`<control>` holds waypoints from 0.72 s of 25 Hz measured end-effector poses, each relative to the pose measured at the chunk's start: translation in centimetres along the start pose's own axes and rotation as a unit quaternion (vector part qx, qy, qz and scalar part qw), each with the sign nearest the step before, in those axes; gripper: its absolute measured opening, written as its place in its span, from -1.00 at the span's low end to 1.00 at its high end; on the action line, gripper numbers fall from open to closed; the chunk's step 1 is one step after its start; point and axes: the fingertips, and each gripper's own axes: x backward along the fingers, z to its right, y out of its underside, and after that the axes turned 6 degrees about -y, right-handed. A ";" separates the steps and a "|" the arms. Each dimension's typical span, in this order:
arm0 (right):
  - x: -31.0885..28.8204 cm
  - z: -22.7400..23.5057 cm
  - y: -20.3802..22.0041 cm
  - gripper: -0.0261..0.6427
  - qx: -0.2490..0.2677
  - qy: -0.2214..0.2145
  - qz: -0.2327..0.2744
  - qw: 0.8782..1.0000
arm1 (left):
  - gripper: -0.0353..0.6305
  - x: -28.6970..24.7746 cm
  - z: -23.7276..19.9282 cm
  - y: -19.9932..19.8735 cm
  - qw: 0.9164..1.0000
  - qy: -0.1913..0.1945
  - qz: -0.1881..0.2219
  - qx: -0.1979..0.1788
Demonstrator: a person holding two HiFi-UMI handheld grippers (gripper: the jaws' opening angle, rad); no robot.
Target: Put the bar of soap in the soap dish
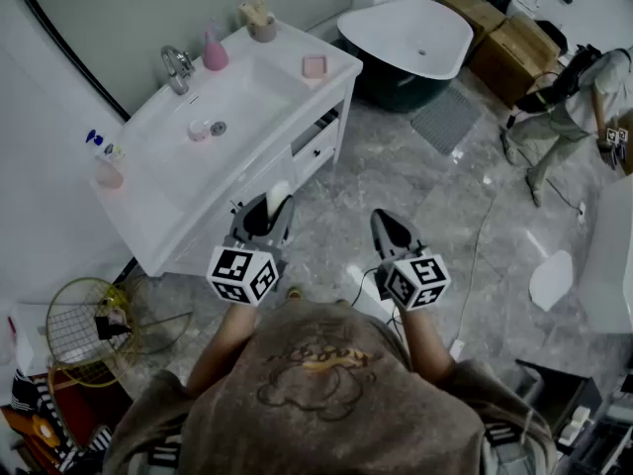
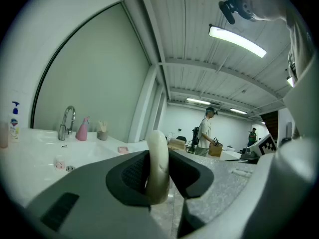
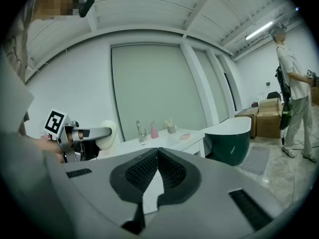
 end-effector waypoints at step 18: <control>-4.5 -2.7 1.1 -0.93 -0.006 0.044 0.019 0.999 | -0.57 -0.8 -5.8 -0.7 0.999 0.046 0.014 -0.018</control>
